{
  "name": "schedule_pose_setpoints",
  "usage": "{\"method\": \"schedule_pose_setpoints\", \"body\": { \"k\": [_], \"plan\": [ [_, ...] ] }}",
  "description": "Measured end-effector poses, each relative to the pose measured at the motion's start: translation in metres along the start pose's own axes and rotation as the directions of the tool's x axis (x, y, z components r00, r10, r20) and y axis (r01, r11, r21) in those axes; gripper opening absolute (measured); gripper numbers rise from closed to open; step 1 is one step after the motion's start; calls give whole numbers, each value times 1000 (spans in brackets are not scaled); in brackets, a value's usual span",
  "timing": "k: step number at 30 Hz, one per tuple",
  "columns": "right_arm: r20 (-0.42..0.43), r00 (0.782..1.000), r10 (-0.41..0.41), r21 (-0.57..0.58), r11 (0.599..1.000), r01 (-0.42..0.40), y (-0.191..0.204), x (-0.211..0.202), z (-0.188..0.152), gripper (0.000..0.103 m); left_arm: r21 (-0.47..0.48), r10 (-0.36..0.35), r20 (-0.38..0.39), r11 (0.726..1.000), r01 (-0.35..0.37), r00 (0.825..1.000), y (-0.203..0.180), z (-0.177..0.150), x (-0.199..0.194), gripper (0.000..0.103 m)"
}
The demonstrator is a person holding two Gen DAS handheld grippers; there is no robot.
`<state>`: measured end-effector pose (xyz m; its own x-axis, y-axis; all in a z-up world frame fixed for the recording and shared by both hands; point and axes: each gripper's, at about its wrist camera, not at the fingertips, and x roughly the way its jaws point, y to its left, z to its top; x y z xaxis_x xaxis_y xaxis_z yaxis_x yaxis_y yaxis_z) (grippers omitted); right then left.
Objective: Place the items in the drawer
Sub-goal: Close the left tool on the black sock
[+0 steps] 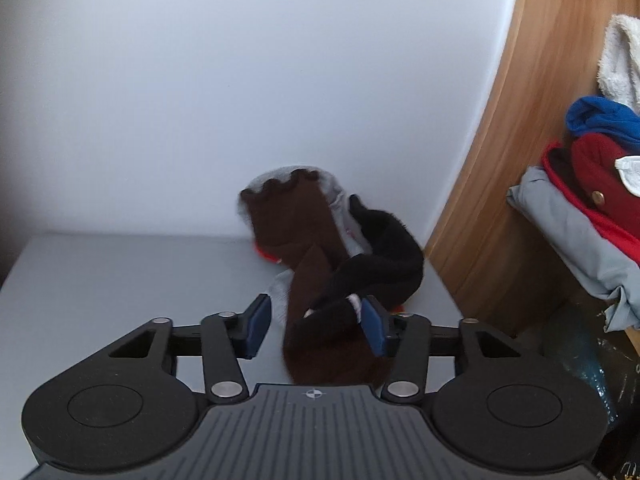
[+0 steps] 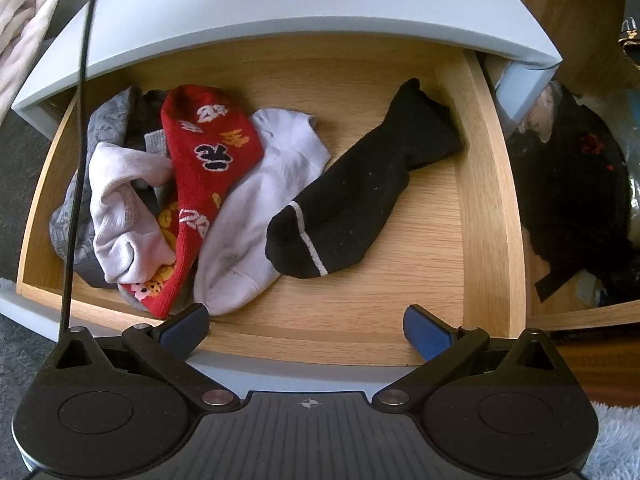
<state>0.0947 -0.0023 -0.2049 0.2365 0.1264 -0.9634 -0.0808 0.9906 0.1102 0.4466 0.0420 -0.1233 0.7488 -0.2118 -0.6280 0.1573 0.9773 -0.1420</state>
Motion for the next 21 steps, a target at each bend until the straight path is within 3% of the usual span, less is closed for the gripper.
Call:
{"method": "schedule_pose_setpoints", "body": {
  "k": [4, 7, 9, 12, 21],
  "plan": [
    [-4, 1000, -1, -6, 1000, 1, 1, 1, 1, 103, 82, -12, -11, 997, 13, 1000, -14, 1, 12, 49],
    [-7, 1000, 5, -9, 1000, -5, 1, 2, 1, 103, 81, -16, -15, 997, 17, 1000, -17, 0, 19, 47],
    [-3, 1000, 3, -16, 1000, -3, 2, 2, 1, 103, 76, -24, -40, 997, 27, 999, -17, -2, 22, 29],
    [1, 1000, 2, -23, 1000, -2, 3, 2, 1, 103, 35, -51, -51, 998, 53, 997, -9, -9, 19, 15],
    [2, 1000, 27, -50, 998, -27, 6, 4, 3, 103, 71, -74, -70, 994, 79, 995, 3, -37, -32, 14]
  ]
}}
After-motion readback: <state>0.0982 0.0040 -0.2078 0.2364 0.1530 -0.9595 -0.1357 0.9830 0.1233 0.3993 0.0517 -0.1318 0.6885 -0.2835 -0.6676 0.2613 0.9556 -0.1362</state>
